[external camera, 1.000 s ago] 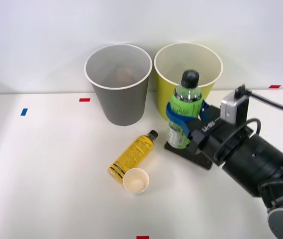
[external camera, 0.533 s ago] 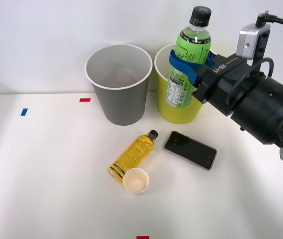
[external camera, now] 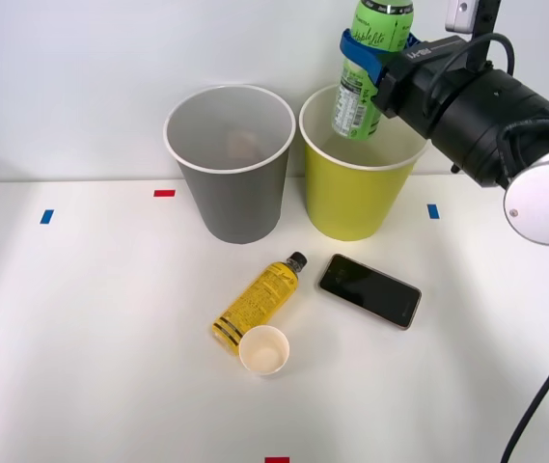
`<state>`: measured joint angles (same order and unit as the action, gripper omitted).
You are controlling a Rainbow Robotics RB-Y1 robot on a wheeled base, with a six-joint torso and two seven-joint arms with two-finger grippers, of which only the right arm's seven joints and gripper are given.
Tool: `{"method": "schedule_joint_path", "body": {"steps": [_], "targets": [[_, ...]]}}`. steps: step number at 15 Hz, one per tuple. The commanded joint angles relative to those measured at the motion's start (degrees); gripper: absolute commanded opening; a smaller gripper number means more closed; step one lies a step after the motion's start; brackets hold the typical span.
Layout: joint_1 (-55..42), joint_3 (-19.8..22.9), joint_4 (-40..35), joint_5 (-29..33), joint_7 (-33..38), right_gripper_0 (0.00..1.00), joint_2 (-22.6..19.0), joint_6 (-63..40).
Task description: Put cans in the gray bin, plastic bottles in the light green bin
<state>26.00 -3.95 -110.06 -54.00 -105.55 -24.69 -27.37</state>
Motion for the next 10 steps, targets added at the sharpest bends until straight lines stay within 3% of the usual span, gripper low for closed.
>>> {"method": "schedule_joint_path", "body": {"steps": [1, 5, 8, 9, 10], "targets": [[4.1, 0.2, 5.9, 1.6, -0.9, 0.0, 0.2, 0.0], [8.9, -0.4, 14.4, 3.8, -2.1, 0.0, 2.2, 0.2], [9.4, -1.2, 15.6, 9.5, -1.7, 0.0, 2.2, 2.2], [9.5, -1.4, 15.6, 9.5, -1.6, 0.25, 2.1, 2.3], [9.5, -1.4, 15.6, 9.5, -1.4, 0.63, 2.0, 2.3]]}}
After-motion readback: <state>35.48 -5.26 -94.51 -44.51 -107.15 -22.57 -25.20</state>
